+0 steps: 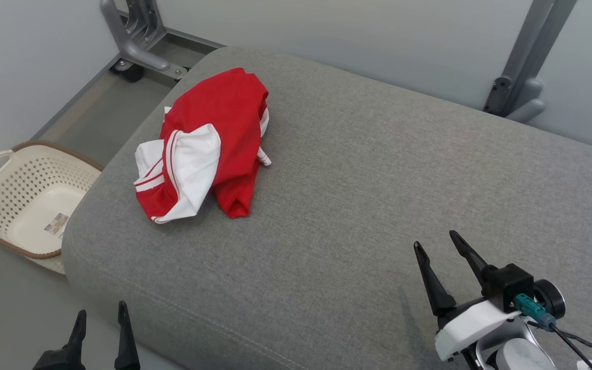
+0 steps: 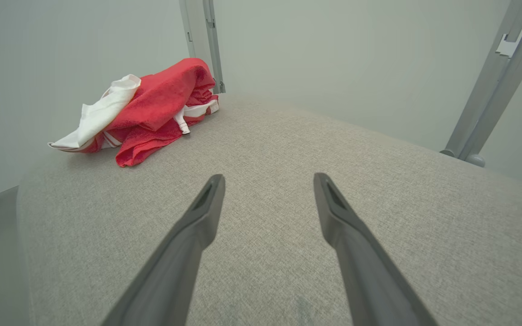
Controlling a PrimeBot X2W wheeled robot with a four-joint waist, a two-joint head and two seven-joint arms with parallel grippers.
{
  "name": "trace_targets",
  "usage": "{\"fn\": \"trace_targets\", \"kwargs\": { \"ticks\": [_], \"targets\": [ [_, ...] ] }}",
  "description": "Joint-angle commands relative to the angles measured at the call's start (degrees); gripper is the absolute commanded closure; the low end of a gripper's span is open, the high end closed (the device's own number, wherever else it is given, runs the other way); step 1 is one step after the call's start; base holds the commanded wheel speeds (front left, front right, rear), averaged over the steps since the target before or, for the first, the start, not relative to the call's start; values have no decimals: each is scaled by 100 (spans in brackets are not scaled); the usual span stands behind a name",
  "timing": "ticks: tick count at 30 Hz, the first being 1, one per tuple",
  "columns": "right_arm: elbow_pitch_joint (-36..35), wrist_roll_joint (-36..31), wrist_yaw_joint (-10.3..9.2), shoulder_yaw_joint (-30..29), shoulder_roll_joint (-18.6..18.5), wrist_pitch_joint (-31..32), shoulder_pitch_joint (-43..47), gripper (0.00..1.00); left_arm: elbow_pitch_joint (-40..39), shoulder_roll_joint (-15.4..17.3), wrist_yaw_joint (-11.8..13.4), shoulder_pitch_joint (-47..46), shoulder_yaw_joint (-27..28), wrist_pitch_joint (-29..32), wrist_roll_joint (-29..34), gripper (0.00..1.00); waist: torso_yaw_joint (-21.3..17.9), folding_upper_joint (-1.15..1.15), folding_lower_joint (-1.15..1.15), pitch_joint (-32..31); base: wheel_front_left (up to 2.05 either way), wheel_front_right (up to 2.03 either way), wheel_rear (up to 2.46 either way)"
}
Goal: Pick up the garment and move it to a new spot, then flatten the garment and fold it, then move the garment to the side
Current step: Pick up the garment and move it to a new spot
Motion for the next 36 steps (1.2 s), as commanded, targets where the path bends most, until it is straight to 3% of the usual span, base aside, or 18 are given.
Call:
{"fn": "trace_targets", "kwargs": {
  "ticks": [1, 9, 17, 24, 29, 36],
  "targets": [
    [60, 34, -2, 37, -49, -19, -56, 0, -39, 21, 37, 70, 25, 0, -30, 0, 181, 0, 0, 121, 0, 0, 0],
    [382, 86, -3, 230, -147, -19, -313, 0, -244, 22, 145, 181, 95, 0, -249, 0, 226, 0, 0, 225, 0, 0, 0],
    [203, -28, -3, -31, -168, -19, -185, 0, 6, 21, -152, -188, 37, -1, -567, 0, 183, 0, 0, 344, 0, 0, 0],
    [44, 109, -3, -310, -206, -19, -60, 0, 343, 60, -410, -1042, 143, 1, -332, 0, -49, 0, 0, 573, 0, 0, 0],
    [74, -85, -3, -151, -403, -19, -198, 0, 685, 362, -498, -1797, -41, 2, -368, 0, -267, 0, 0, 765, 0, 0, 0],
    [19, -297, -3, -137, -474, -19, -362, 0, 1114, 1206, -488, -2800, -1013, 2, -1135, 0, -536, 0, 0, 932, 0, 0, 0]
  ]
}}
